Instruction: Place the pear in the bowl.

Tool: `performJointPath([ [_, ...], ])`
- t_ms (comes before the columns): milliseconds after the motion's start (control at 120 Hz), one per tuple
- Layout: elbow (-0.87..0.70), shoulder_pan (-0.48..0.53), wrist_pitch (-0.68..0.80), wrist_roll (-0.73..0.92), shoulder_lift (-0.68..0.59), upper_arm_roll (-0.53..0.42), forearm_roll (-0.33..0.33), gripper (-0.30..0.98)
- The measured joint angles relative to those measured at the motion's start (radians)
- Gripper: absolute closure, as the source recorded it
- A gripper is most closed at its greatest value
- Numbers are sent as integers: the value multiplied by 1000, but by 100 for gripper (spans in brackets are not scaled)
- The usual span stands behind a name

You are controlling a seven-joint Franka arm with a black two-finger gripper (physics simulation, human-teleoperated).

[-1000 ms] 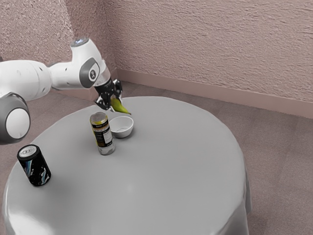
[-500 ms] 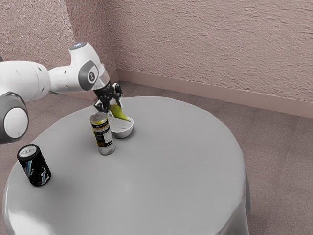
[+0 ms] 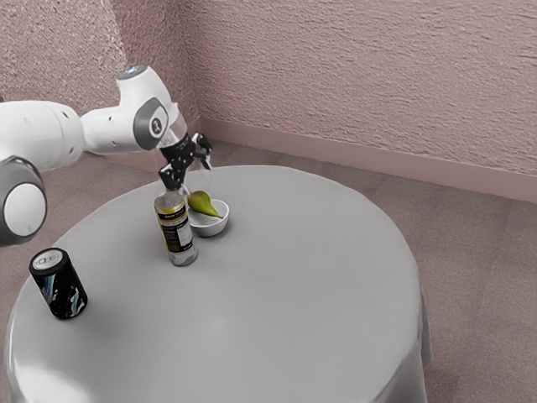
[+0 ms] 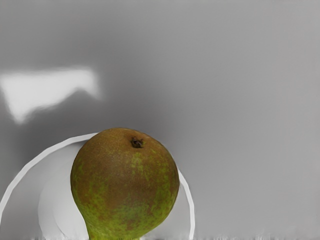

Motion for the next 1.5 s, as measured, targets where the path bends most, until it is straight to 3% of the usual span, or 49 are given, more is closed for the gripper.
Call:
performJointPath([
  [292, 43, -4, -8, 5, -50, 0, 20, 1],
  [575, -278, -26, -72, -27, -402, 7, 24, 0],
  [808, -311, -27, -264, -12, -558, 6, 46, 0],
  [1075, -303, -27, -463, 238, -625, 4, 101, 0],
  [1500, -314, -47, -540, 675, -713, -3, 181, 0],
])
